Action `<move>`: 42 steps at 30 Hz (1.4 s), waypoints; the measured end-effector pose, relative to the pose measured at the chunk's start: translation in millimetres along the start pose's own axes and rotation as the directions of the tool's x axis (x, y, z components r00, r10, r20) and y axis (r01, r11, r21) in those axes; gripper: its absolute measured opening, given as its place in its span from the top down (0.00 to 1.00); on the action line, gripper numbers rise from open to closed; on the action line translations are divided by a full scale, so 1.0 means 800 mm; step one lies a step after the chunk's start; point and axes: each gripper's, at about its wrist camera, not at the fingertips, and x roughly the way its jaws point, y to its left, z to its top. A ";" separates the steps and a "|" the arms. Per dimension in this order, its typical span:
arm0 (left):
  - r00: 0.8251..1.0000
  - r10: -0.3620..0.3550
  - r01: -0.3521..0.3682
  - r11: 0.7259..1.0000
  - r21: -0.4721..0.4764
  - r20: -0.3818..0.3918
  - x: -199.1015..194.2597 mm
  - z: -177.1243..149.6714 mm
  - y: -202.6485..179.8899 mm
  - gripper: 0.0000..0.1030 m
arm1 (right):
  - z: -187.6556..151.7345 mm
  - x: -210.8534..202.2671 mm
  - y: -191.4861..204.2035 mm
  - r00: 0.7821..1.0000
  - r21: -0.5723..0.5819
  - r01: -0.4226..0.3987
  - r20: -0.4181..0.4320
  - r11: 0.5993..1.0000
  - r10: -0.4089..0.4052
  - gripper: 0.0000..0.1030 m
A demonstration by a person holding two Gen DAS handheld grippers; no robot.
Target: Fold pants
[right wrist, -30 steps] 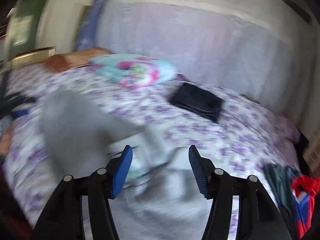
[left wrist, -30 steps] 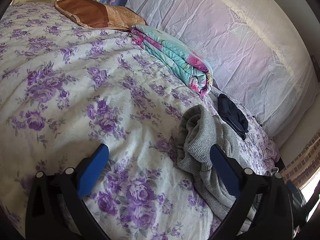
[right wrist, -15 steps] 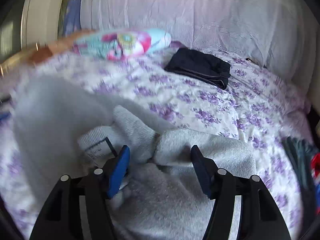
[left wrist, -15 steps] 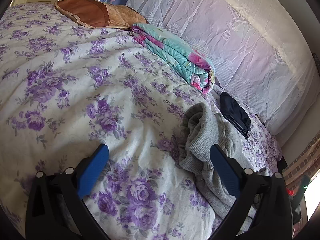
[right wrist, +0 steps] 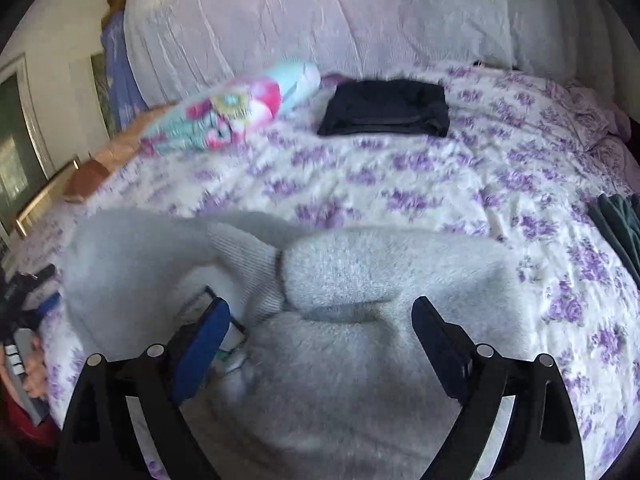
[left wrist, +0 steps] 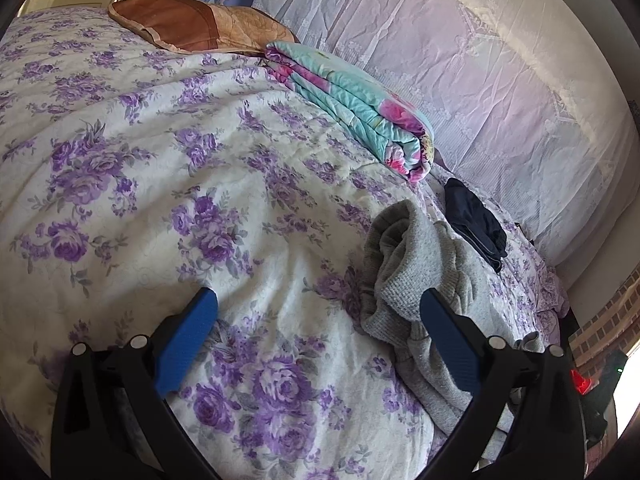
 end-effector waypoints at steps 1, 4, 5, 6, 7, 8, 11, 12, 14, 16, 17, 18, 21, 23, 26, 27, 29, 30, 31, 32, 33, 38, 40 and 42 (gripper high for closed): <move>1.000 0.001 -0.001 1.000 0.000 -0.001 0.000 0.000 0.000 0.04 | -0.005 0.004 0.005 1.000 -0.035 0.016 -0.021 0.999 -0.017 0.09; 1.000 0.004 -0.004 1.000 0.003 -0.007 0.001 -0.001 0.000 0.04 | -0.029 0.041 0.009 0.993 -0.102 0.036 -0.106 0.994 -0.047 0.03; 1.000 0.005 -0.005 1.000 0.006 -0.011 0.001 -0.001 0.000 0.04 | -0.028 0.037 0.007 0.995 -0.088 0.032 -0.089 0.996 -0.040 0.03; 1.000 0.004 -0.003 1.000 0.008 -0.013 0.001 -0.001 -0.001 0.04 | -0.026 0.028 0.006 0.997 -0.072 0.028 -0.072 0.997 -0.033 0.03; 1.000 0.000 0.000 1.000 0.013 -0.020 0.000 -0.002 -0.001 0.04 | -0.025 0.017 0.005 0.999 -0.059 0.026 -0.037 0.998 -0.029 0.03; 1.000 0.000 0.001 1.000 0.018 -0.027 0.000 -0.002 -0.003 0.04 | -0.025 0.004 0.003 1.000 -0.046 0.025 0.017 0.999 -0.024 0.03; 0.997 -0.036 0.039 0.998 0.040 -0.069 -0.006 -0.007 -0.008 0.04 | -0.035 -0.024 0.000 0.995 -0.067 -0.001 0.096 0.998 0.007 0.03; 0.995 -0.052 0.055 0.998 0.039 -0.079 -0.008 -0.010 -0.010 0.04 | -0.039 -0.015 0.000 0.999 -0.088 -0.003 0.049 0.996 0.007 0.03; 0.987 -0.113 0.115 0.993 0.011 -0.110 -0.013 -0.016 -0.015 0.04 | -0.049 0.011 0.000 0.998 -0.116 0.011 -0.064 0.993 -0.018 0.03; 0.970 -0.192 0.187 0.981 -0.045 -0.148 -0.015 -0.021 -0.022 0.04 | -0.052 0.016 0.000 0.997 -0.121 0.015 -0.077 0.992 -0.024 0.03; 0.959 -0.230 0.221 0.973 -0.071 -0.166 -0.015 -0.023 -0.027 0.04 | -0.050 0.014 0.000 0.997 -0.116 0.009 -0.071 0.993 -0.018 0.03; 0.947 -0.265 0.251 0.963 -0.096 -0.183 -0.014 -0.025 -0.033 0.04 | -0.050 0.015 -0.001 0.998 -0.114 0.007 -0.068 0.994 -0.015 0.03; 0.905 -0.354 0.320 0.932 -0.171 -0.236 -0.004 -0.034 -0.047 0.04 | -0.051 0.013 -0.004 0.998 -0.105 -0.004 -0.058 0.994 -0.002 0.03; 0.903 -0.341 0.299 0.935 -0.189 -0.260 0.007 -0.037 -0.054 0.04 | -0.050 0.014 -0.006 0.998 -0.099 -0.011 -0.058 0.995 0.005 0.03; 0.930 -0.271 0.229 0.956 -0.186 -0.250 0.025 -0.038 -0.061 0.04 | -0.051 0.014 -0.008 0.998 -0.098 -0.012 -0.057 0.995 0.007 0.03; 0.935 -0.257 0.214 0.959 -0.188 -0.245 0.028 -0.037 -0.063 0.04 | -0.051 0.013 -0.009 0.998 -0.093 -0.018 -0.055 0.995 0.012 0.03; 0.949 -0.220 0.175 0.964 -0.201 -0.225 0.031 -0.036 -0.070 0.04 | -0.054 0.012 -0.008 0.998 -0.087 -0.024 -0.053 0.996 0.020 0.03; 0.953 -0.206 0.162 0.966 -0.200 -0.223 0.033 -0.034 -0.073 0.04 | -0.053 0.012 -0.009 0.998 -0.082 -0.030 -0.052 0.996 0.025 0.03; 0.958 -0.184 0.143 0.972 -0.189 -0.222 0.036 -0.035 -0.078 0.04 | -0.053 0.012 -0.010 0.998 -0.080 -0.032 -0.051 0.996 0.028 0.03; 0.961 -0.167 0.129 0.976 -0.177 -0.219 0.037 -0.035 -0.081 0.04 | -0.053 0.012 -0.010 0.998 -0.078 -0.034 -0.050 0.996 0.031 0.03; 0.966 -0.150 0.115 0.979 -0.168 -0.212 0.038 -0.036 -0.085 0.04 | -0.053 0.012 -0.010 0.998 -0.076 -0.036 -0.049 0.996 0.032 0.03; 0.964 -0.178 0.142 0.972 -0.186 -0.197 0.042 -0.027 -0.079 0.05 | -0.053 0.008 -0.012 0.999 -0.067 -0.037 -0.031 0.997 0.035 0.03; 0.966 -0.182 0.148 0.971 -0.187 -0.184 0.044 -0.026 -0.077 0.21 | -0.051 -0.011 -0.015 0.999 -0.042 -0.033 0.029 0.999 0.034 0.03; 0.973 -0.143 0.110 0.978 -0.176 -0.182 0.047 -0.027 -0.072 0.48 | -0.039 -0.037 -0.020 0.991 0.000 -0.054 0.120 0.999 0.054 0.03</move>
